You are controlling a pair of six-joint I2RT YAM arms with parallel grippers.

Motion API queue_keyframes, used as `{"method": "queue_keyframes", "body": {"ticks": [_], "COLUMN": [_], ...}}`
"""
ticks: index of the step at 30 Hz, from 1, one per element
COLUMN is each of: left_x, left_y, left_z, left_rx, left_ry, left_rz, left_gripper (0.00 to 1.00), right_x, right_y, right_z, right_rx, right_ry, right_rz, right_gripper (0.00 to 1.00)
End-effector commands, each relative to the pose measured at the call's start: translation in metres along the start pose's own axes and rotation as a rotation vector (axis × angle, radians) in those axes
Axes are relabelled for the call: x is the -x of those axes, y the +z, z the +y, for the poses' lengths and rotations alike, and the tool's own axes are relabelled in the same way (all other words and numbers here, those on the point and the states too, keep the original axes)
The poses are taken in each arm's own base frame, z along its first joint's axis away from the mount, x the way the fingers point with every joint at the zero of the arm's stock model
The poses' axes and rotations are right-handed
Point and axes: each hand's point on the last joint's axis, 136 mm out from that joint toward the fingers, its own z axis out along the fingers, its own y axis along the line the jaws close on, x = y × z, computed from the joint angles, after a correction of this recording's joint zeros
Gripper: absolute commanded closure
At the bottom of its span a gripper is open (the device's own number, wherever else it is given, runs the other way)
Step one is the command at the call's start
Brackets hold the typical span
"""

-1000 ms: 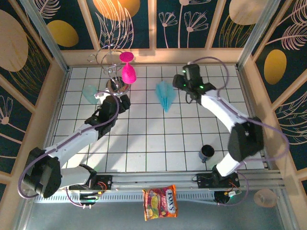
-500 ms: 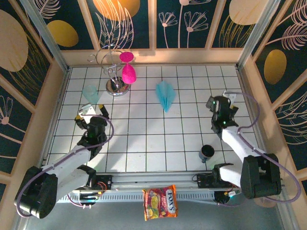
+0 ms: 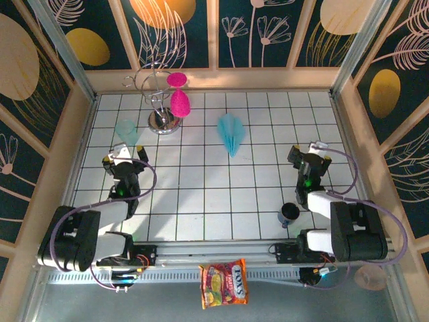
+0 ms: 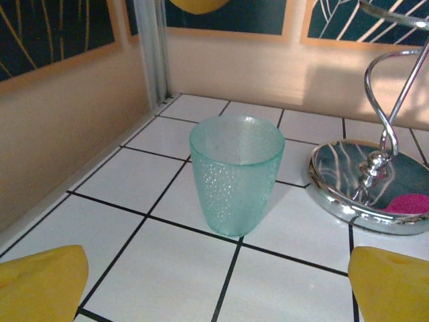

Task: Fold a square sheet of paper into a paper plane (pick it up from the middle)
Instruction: Reset both arms

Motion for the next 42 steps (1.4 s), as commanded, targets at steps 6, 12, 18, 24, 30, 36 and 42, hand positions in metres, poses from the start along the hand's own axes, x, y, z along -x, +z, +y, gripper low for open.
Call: {"method": "queue_keyframes", "body": {"ticks": [6,12,18,24,30,36,42], "left_x": [0.022,0.025,0.018,0.009,0.008,0.012,0.013], "left_y": [0.005,0.01,0.019,0.027,0.029,0.019,0.02], "left_z": [-0.018,-0.021,-0.016,-0.01,-0.009,0.006,0.003], "left_rx": [-0.187,-0.222,-0.199,-0.177,-0.166,-0.105,-0.119], "left_ry": [-0.023,0.011,0.013,-0.005,-0.005,-0.039,-0.035], "left_rz": [-0.085,-0.097,-0.12,-0.094,-0.091,-0.133,-0.135], "left_gripper": [0.01,0.01,0.01,0.01,0.01,0.01,0.01], "right_x": [0.028,0.033,0.02,0.015,0.014,0.014,0.015], "right_y": [-0.004,0.006,0.016,0.013,0.013,0.012,0.013], "right_z": [0.024,0.023,0.026,0.029,0.029,0.029,0.029], "right_rx": [0.186,0.192,0.213,0.244,0.243,0.246,0.245], "right_ry": [0.016,0.011,0.007,-0.005,-0.004,-0.005,-0.005], "right_rz": [-0.155,-0.194,-0.16,-0.174,-0.172,-0.173,-0.174], "right_gripper": [0.04,0.04,0.04,0.01,0.01,0.01,0.01]}}
